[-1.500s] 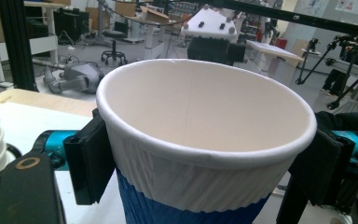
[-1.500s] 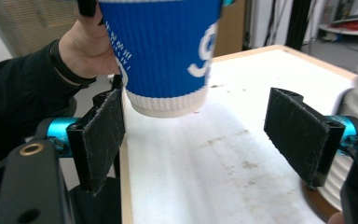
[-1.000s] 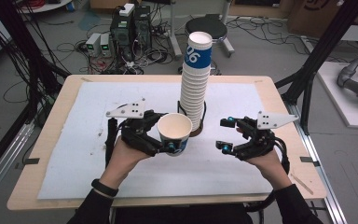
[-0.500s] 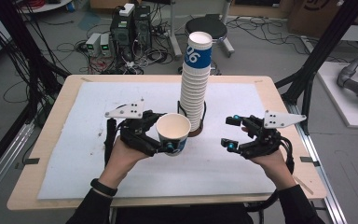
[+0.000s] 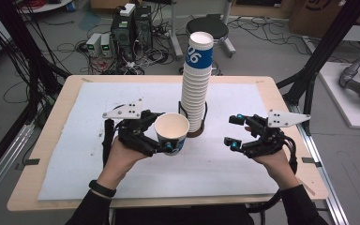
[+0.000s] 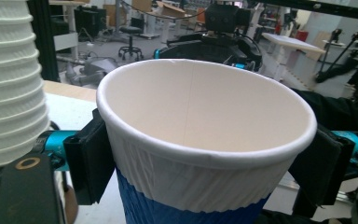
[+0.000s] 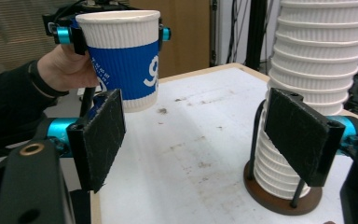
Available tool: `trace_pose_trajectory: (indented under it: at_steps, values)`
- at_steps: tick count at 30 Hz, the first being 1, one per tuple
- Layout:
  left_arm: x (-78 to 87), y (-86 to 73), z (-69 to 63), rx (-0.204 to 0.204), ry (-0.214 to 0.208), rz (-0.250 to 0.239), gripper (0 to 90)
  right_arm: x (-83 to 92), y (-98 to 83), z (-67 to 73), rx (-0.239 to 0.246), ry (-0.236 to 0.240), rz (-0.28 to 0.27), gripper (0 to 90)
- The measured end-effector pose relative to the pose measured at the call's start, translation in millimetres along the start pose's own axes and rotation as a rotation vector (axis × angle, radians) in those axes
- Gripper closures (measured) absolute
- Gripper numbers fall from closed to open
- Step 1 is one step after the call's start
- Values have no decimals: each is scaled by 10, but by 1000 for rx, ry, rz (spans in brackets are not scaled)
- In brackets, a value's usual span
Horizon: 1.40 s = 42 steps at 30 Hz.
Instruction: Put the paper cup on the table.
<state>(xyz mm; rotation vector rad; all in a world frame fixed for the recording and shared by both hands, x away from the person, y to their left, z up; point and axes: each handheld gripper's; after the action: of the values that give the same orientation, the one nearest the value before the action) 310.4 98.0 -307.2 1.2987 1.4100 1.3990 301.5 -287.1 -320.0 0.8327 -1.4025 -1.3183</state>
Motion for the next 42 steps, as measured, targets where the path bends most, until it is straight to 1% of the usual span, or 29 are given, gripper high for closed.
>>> trace_pose_trajectory:
  at_steps: [5,8,10,11,13,15,18,20,21,22,23,25,30,33,34,35,38,40,42]
  values:
    - [79,16,25,-6,34,-3,188,20,4,-9,-3,0,-2,208]
    - [137,26,30,-11,62,-6,188,29,8,-17,-2,-5,-3,209]
    - [182,31,40,-13,76,-11,187,34,10,-24,-7,-17,-6,208]
    - [200,33,44,-16,82,-11,188,37,10,-29,-8,-13,-5,208]
    - [255,32,62,-17,111,-12,187,38,9,-32,-7,-20,-4,209]
    - [299,26,84,-17,128,-13,188,36,8,-42,-9,-20,-3,208]
    - [365,11,128,-20,171,-5,188,31,6,-51,-9,-27,0,209]
    - [396,-1,156,-14,187,-8,188,25,4,-56,-9,-34,4,209]
    - [407,-4,167,-17,194,-7,188,22,4,-58,-14,-37,7,210]
    - [423,-10,183,-19,210,-7,188,21,3,-63,-10,-43,6,210]
    - [432,-14,192,-18,215,-9,188,23,2,-67,-16,-55,8,210]
    - [455,-21,224,-20,238,-6,188,26,-1,-79,-28,-72,12,210]
    - [503,-46,322,-7,290,-18,188,36,-4,-90,-35,-91,12,210]
    - [514,-58,365,-16,325,-12,188,41,-6,-98,-38,-92,15,210]
    - [517,-66,395,-9,333,-14,188,40,-6,-105,-33,-98,12,210]
    - [519,-71,409,-6,340,-13,190,42,-6,-106,-42,-92,12,210]
    - [524,-85,458,-11,372,-7,191,43,-7,-108,-43,-97,12,210]
    - [532,-100,495,-2,384,-16,191,41,-7,-111,-41,-97,14,211]
    - [541,-117,534,1,413,-15,191,37,-8,-110,-41,-98,15,211]
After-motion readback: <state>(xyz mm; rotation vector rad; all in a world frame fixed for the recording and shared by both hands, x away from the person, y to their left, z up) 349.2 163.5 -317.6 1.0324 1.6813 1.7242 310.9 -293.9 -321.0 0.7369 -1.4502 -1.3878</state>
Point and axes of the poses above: each handheld gripper's, and its own axes: x roughly backward along the jaws, y roughly out of its top, z roughly to its left, and after that the axes turned 4 degrees about y, right-handed
